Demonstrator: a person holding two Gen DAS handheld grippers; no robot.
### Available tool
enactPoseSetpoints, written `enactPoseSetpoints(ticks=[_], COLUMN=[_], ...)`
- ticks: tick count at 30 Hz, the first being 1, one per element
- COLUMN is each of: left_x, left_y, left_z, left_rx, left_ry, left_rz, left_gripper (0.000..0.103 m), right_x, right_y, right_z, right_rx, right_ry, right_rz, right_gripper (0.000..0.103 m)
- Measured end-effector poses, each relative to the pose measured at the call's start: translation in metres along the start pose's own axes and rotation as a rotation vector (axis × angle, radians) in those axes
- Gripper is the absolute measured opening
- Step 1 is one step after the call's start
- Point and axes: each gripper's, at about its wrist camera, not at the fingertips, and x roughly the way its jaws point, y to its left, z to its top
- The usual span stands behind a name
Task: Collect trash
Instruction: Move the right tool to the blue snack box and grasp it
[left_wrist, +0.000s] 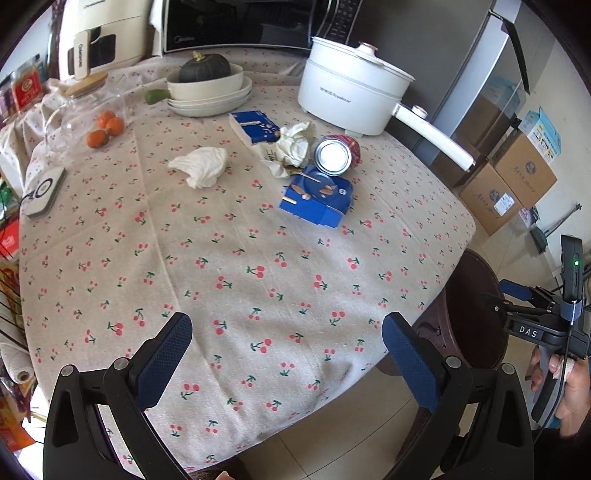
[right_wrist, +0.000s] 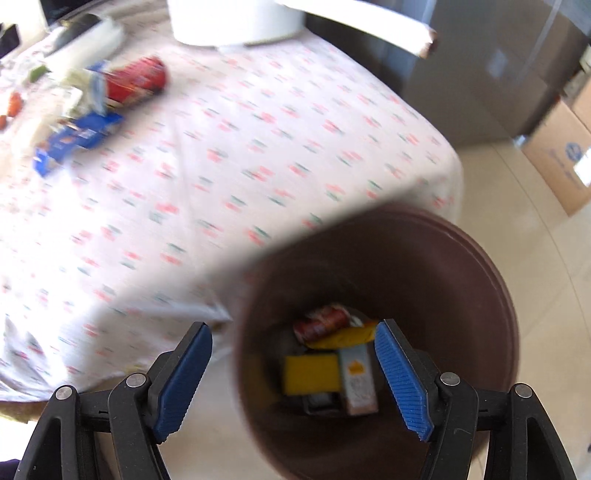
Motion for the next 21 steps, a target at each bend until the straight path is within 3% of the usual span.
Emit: enactPoseSetpoints(ticks=[11,21], left_x=[-0.003,0.005], left_y=[0.060,0.091], left_z=[0.000,0.002], left_rx=[-0.139,-0.198], left_ry=[-0.015,-0.004], left_rz=[0.063,0.103], left_gripper=[0.103,0.103], right_x=[0.001,0.030], right_y=[0.087,0.130], right_z=[0.041,0.069], right_rx=[-0.025,-0.007], right_ry=[-0.079,-0.117], right_rz=[0.117,0.160], right_gripper=[0.081,0.082])
